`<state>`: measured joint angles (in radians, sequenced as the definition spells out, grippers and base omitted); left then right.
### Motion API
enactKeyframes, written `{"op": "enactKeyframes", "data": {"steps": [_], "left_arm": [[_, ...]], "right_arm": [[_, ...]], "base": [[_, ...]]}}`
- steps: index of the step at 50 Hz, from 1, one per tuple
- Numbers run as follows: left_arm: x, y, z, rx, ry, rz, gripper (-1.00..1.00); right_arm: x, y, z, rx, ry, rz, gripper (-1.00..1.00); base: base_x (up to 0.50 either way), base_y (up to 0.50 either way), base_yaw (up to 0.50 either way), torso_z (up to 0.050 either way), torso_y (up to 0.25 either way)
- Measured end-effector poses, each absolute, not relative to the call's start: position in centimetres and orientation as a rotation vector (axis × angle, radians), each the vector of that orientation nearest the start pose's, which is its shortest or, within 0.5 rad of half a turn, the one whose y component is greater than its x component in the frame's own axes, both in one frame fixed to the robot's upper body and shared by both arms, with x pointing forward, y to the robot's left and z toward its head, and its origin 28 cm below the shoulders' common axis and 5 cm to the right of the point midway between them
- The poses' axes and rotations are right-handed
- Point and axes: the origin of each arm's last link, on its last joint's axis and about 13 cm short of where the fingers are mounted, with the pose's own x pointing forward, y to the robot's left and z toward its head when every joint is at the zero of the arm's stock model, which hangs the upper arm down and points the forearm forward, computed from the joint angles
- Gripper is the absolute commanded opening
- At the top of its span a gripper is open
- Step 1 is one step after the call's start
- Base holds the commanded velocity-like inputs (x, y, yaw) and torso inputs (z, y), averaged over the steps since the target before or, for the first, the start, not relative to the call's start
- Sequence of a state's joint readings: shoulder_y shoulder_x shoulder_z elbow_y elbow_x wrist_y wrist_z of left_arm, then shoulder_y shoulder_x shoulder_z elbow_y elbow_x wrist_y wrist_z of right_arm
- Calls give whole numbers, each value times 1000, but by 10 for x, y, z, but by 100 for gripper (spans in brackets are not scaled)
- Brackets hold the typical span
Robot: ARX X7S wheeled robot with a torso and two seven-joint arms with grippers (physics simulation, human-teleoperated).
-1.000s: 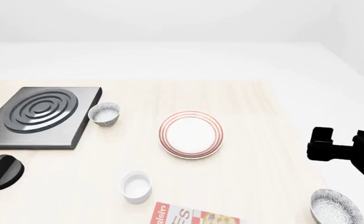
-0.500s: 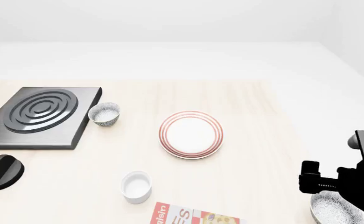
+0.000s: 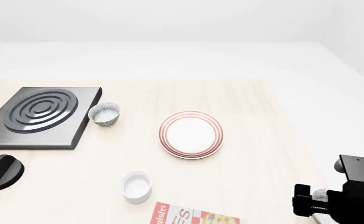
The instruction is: Pick the akita bowl next to the cookies box and place it on the plate.
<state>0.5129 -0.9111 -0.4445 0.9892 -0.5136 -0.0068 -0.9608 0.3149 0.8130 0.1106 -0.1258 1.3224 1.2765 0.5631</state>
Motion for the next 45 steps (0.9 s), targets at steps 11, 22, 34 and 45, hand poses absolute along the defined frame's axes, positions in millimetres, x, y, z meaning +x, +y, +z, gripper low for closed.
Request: {"op": "enactKeyframes", "data": {"steps": [11,22,34,45], "left_arm": [[116,296,210,171,-671,473,100],[116,296,210,171,-670,473,100],[116,296,210,170,-670,474,100],[116,296,210,170,-669,475,100]], "right_arm": [[206,-238,114,94,891,-120,100],[208,-242,106,60,886,-127,100],[208,-241,101,1,867,-126,-100],[209,-244,97,-8,843,-158,-100]], "base": [[0,0,0,0,0],[0,0,0,-2,0],[0,0,0,-3,0],[3,-1,1,-4,0]]}}
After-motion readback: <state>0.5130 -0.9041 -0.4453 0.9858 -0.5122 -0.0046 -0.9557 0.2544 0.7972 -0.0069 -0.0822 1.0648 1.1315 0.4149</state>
